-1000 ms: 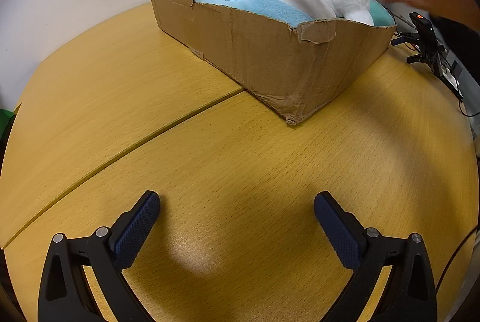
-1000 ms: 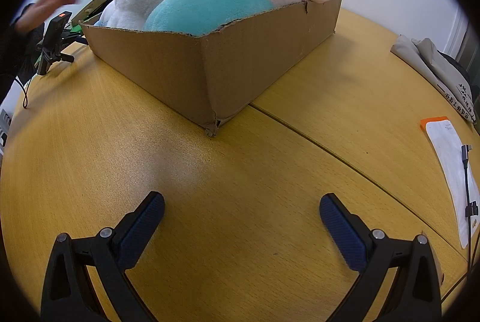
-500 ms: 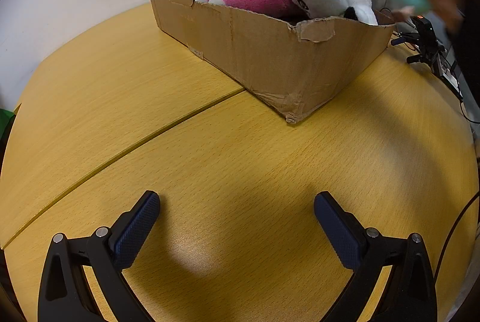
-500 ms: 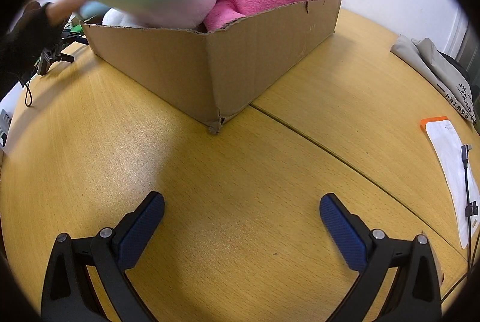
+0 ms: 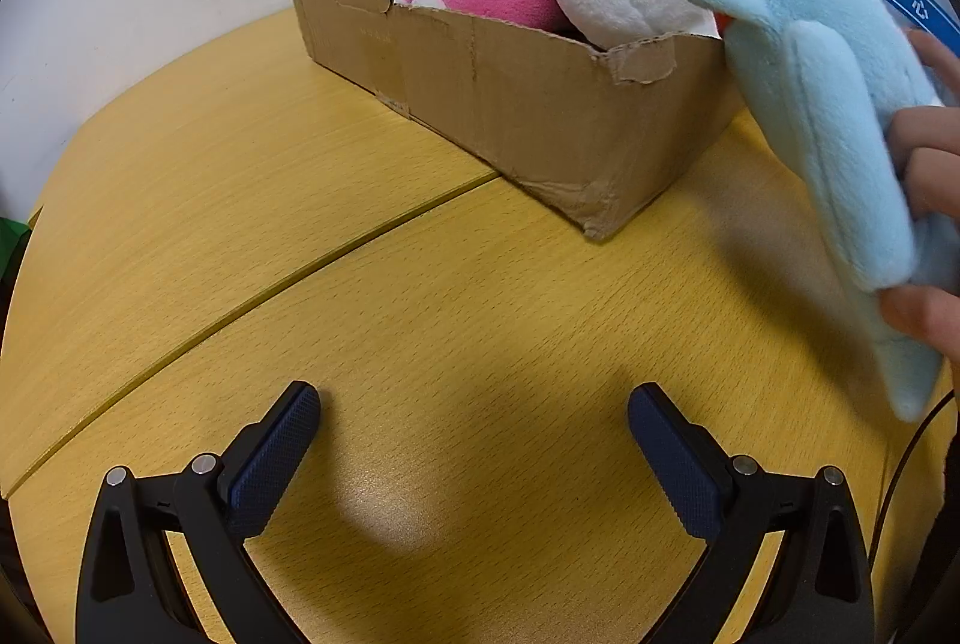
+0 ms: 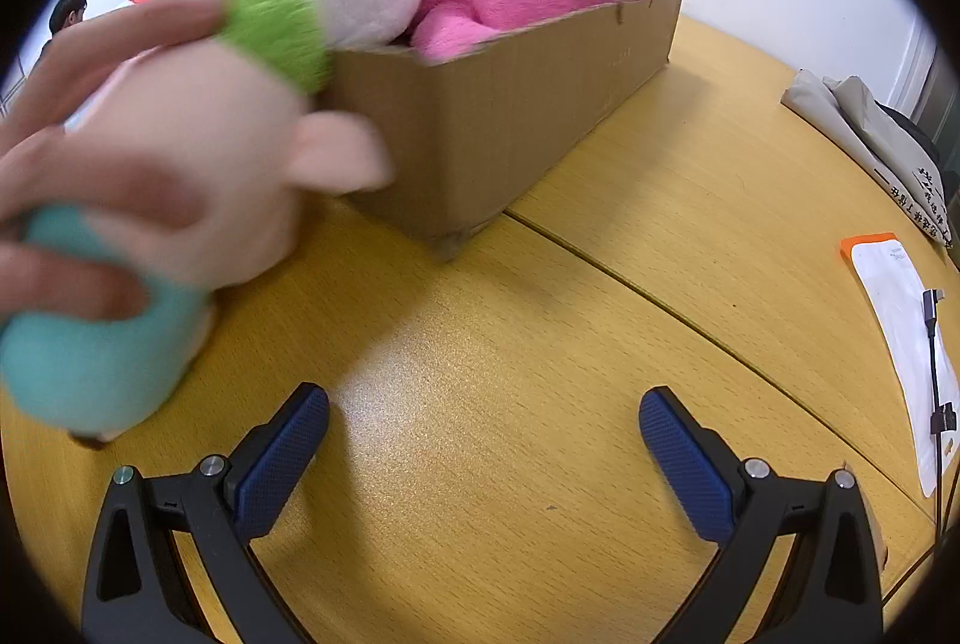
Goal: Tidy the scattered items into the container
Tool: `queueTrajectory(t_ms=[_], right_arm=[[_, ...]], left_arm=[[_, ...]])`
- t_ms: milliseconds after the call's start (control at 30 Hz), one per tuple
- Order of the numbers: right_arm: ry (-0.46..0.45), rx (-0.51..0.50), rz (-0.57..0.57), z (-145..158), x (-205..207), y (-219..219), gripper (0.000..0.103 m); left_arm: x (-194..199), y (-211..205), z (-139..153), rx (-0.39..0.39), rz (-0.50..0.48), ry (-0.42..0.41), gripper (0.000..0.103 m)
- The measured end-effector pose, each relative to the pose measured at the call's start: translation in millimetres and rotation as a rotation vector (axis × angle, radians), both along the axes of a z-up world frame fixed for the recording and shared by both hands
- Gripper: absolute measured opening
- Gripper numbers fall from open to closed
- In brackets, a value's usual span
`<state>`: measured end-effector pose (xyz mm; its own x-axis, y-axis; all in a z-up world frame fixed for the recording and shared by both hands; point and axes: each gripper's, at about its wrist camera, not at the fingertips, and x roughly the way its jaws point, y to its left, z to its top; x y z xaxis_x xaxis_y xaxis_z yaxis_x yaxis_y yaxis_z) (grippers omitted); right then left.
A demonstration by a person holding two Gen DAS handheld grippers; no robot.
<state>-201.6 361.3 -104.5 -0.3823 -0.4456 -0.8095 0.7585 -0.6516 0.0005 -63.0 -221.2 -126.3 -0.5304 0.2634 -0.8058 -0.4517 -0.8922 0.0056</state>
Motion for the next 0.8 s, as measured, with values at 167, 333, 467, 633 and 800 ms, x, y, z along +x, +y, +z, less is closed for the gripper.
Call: queueTrajectory(t_ms=[167, 333, 467, 633, 800], right_arm=[[0.000, 0.001, 0.000, -0.3, 2.0, -0.7, 0.103], [0.001, 0.002, -0.001, -0.8, 4.4, -1.4, 0.103], [0.001, 0.002, -0.001, -1.0, 5.8, -1.8, 0.103], [0.001, 0.002, -0.001, -1.0, 5.8, -1.8, 0.103], [0.000, 0.002, -0.001, -0.8, 6.0, -1.6, 0.103]], left_arm=[[-0.4, -0.5, 0.1, 0.000, 0.001, 0.000, 0.103], [-0.2, -0.2, 0.0, 0.000, 0.003, 0.000, 0.103], [0.0, 0.0, -0.2, 0.000, 0.003, 0.000, 0.103], [0.1, 0.4, -0.4, 0.000, 0.004, 0.000, 0.103], [-11.3, 0.7, 0.5, 0.000, 0.006, 0.000, 0.103]])
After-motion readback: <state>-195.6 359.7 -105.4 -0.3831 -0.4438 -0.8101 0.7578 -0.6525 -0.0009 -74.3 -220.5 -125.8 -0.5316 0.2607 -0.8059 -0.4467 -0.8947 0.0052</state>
